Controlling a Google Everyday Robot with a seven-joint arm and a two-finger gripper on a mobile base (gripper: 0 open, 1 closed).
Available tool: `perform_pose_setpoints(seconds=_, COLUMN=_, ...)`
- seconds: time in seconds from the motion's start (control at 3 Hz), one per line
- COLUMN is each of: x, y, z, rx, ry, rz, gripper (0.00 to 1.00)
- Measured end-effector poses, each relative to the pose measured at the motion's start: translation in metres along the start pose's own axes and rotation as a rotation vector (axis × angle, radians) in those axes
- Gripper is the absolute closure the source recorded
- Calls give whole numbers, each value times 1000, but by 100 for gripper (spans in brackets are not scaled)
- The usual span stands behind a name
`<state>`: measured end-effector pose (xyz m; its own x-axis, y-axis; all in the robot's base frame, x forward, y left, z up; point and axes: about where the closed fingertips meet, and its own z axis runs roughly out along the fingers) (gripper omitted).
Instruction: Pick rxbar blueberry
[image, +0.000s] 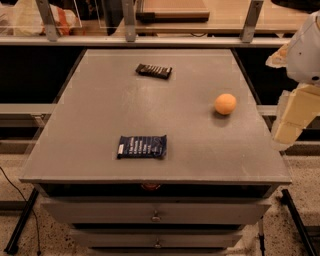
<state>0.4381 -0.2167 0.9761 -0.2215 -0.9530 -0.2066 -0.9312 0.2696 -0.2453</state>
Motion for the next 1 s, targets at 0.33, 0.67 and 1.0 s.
perform_pose_setpoints(seconds=0.33, x=-1, y=0, z=0, rx=2, ry=-1, rz=-1, gripper=0)
perform_pose_setpoints(seconds=0.67, x=-25, y=1, z=23, rx=-48, ry=-18, rz=-57, gripper=0)
perform_pose_setpoints(seconds=1.0, x=-55, y=6, z=63, rx=-130, ry=-65, rz=-102, gripper=0)
